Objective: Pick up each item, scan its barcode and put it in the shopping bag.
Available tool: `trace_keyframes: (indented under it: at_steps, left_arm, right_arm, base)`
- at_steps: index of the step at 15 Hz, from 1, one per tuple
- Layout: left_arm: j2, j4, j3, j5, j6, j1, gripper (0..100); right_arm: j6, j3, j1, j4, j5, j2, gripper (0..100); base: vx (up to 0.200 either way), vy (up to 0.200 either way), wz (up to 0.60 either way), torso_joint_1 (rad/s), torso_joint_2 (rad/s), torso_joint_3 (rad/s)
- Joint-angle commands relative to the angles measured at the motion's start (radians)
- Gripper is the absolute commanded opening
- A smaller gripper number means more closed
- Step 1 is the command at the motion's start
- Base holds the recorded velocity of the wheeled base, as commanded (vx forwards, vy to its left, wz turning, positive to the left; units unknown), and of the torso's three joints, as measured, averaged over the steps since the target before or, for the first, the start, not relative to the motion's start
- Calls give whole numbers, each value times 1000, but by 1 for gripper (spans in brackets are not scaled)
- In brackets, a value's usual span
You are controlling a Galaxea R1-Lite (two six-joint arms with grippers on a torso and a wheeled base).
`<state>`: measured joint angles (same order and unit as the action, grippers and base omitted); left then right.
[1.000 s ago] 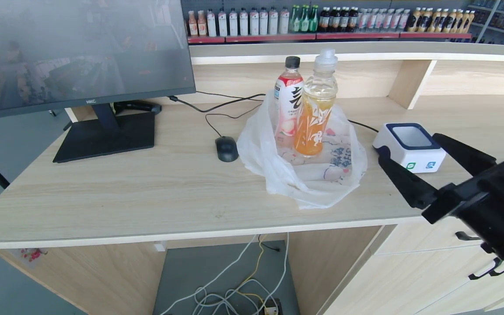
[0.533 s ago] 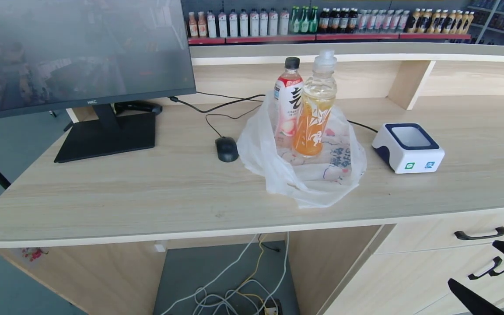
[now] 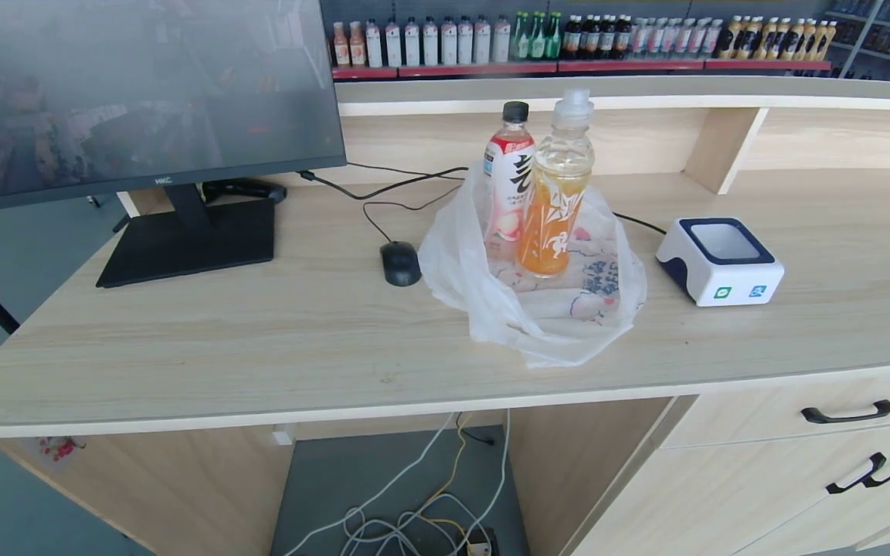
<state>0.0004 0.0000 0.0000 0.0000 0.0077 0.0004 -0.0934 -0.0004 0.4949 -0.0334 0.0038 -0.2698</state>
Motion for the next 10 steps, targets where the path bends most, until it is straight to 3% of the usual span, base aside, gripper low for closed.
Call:
trace_keyframes:
  at_steps: [1, 4, 6, 7, 10]
  left_arm:
    - [0, 0, 0, 0, 0, 0, 100]
    - [0, 0, 0, 0, 2, 0, 100]
    - [0, 0, 0, 0, 2, 1, 100]
    - [0, 0, 0, 0, 2, 0, 100]
    - [0, 0, 0, 0, 3, 1, 100]
  right_arm:
    - [34, 0, -61, 32, 8, 121, 100]
    - [29, 0, -256, 32, 8, 116, 100]
    - [43, 0, -486, 32, 8, 161, 100]
    - [57, 0, -549, 32, 8, 196, 100]
    - [21, 0, -484, 35, 21, 261, 100]
  base:
    - [0, 0, 0, 0, 0, 0]
    - [0, 0, 0, 0, 0, 0]
    - [0, 0, 0, 0, 0, 0]
    - [0, 0, 0, 0, 0, 0]
    - [0, 0, 0, 0, 0, 0]
